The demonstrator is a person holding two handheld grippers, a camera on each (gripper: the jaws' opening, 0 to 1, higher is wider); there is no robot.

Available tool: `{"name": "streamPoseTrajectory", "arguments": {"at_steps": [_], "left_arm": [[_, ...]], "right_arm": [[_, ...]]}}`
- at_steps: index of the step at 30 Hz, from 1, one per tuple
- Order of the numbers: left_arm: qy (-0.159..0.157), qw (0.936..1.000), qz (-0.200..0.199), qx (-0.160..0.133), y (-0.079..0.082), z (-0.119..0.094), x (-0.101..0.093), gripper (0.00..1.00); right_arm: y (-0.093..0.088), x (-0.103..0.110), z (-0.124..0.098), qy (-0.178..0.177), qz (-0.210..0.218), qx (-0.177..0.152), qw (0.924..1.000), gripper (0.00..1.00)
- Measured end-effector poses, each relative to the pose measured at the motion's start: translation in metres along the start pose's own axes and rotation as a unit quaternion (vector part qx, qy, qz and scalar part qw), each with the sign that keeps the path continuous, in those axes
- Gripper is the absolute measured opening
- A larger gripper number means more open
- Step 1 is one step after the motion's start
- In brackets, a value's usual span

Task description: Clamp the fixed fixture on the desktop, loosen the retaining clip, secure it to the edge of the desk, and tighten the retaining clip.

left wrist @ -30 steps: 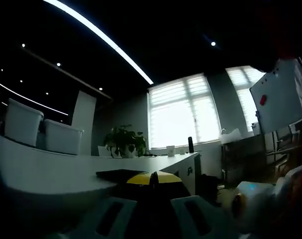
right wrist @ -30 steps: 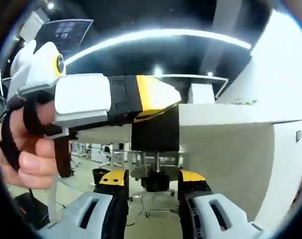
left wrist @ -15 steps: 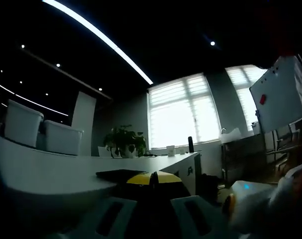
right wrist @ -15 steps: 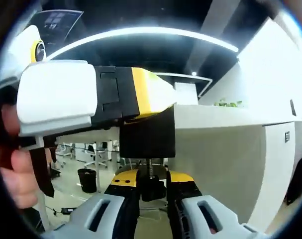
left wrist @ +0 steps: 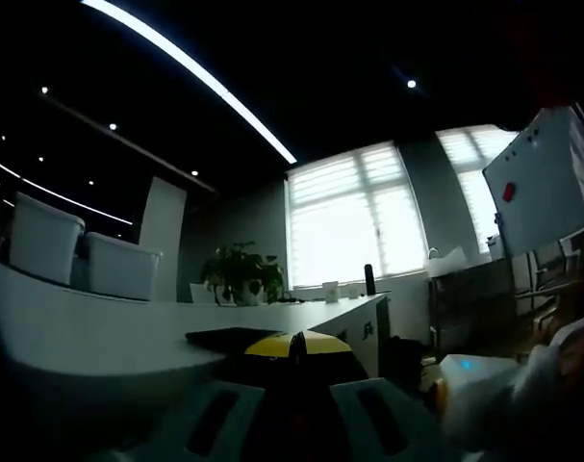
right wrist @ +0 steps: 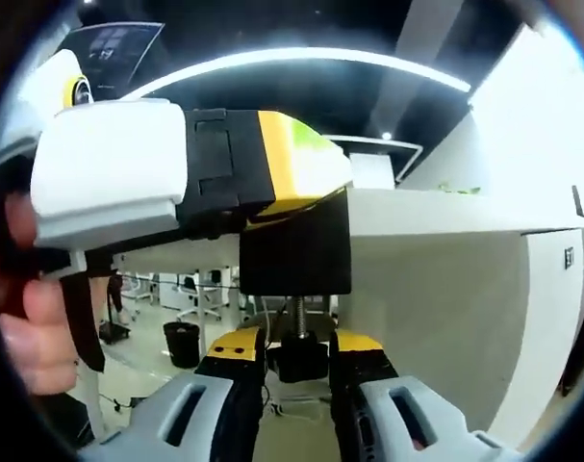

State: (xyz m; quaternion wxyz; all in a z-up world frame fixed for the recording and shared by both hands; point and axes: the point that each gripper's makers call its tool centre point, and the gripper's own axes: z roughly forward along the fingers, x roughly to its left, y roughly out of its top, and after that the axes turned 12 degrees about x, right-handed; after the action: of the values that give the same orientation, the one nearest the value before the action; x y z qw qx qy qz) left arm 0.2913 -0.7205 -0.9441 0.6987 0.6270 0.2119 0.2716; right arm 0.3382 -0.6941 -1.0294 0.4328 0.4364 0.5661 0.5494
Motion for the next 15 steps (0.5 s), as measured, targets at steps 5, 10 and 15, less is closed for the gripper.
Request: {"name": "streamPoseTrajectory", "arguments": {"at_steps": [5, 10, 15], "left_arm": [[0.000, 1.0000, 0.001, 0.000, -0.0001, -0.0004, 0.0006, 0.02], [-0.002, 1.0000, 0.001, -0.001, -0.0001, -0.0008, 0.0010, 0.02], [0.000, 1.0000, 0.005, 0.001, -0.0003, -0.0007, 0.0008, 0.02]], "right_arm": [[-0.0018, -0.0002, 0.0017, 0.001, -0.003, 0.002, 1.0000, 0.25], [-0.0017, 0.0012, 0.0030, 0.026, -0.012, -0.001, 0.9996, 0.25], [-0.0007, 0.0044, 0.0038, 0.102, -0.031, -0.010, 0.9942, 0.25]]}}
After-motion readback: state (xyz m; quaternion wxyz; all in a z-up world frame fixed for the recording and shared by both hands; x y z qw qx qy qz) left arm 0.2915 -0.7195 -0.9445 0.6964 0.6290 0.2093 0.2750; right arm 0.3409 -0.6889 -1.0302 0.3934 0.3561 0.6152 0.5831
